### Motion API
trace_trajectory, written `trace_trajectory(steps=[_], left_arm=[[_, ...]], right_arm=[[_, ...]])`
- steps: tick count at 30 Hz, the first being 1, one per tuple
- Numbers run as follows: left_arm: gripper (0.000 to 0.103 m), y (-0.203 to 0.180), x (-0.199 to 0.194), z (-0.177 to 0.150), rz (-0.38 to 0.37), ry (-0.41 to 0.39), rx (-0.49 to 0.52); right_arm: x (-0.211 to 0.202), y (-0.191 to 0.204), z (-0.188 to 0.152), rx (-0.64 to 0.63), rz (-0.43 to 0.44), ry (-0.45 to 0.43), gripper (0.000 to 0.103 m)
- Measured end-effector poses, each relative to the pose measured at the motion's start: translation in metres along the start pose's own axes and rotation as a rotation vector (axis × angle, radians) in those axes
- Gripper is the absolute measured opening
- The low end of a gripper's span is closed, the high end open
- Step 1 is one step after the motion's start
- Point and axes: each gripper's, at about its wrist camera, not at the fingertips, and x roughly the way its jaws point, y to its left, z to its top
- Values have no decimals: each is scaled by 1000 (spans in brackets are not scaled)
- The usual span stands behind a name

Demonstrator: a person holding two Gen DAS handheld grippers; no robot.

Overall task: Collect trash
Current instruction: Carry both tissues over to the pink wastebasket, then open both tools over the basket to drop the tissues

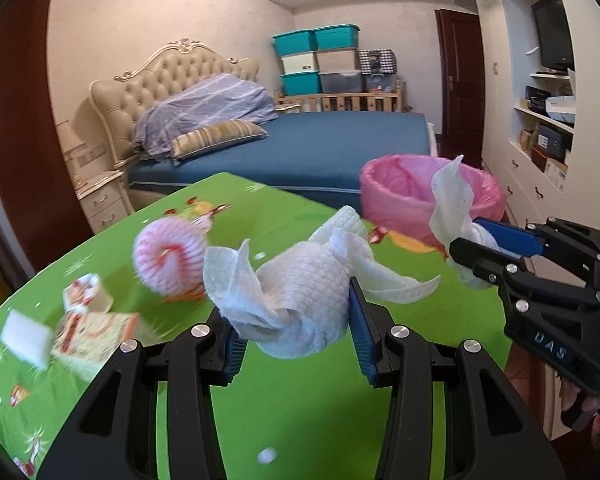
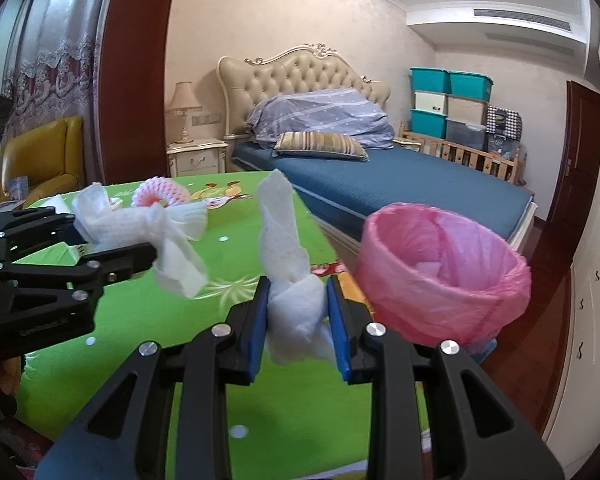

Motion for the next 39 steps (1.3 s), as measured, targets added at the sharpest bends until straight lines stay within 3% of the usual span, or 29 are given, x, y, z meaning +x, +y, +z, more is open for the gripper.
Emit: trace_trajectory(steps=[12, 21, 33, 34, 35, 36, 37, 39], left_arm=[[43, -45, 30, 40, -80, -9, 45], [43, -72, 71, 96, -182, -3, 19], [44, -99, 137, 156, -210, 4, -21], [48, -102, 142, 161, -213, 3, -22], [59, -104, 147, 165, -228, 6, -24], [66, -105, 151, 168, -242, 6, -28], [80, -105, 154, 172, -240, -3, -35], [86, -104, 154, 174, -203, -31, -43]], right_arm=[[1, -64, 9, 49, -86, -29, 28], [15, -125, 23, 98, -124, -54, 28], [59, -193, 45, 120, -148, -60, 30], [65, -197, 45, 119, -148, -61, 34], [68, -198, 46, 113, -145, -62, 39], [73, -201, 46, 99, -136, -64, 56], [76, -202, 45, 90, -137, -69, 70], [83, -206, 42, 78, -149, -67, 71]])
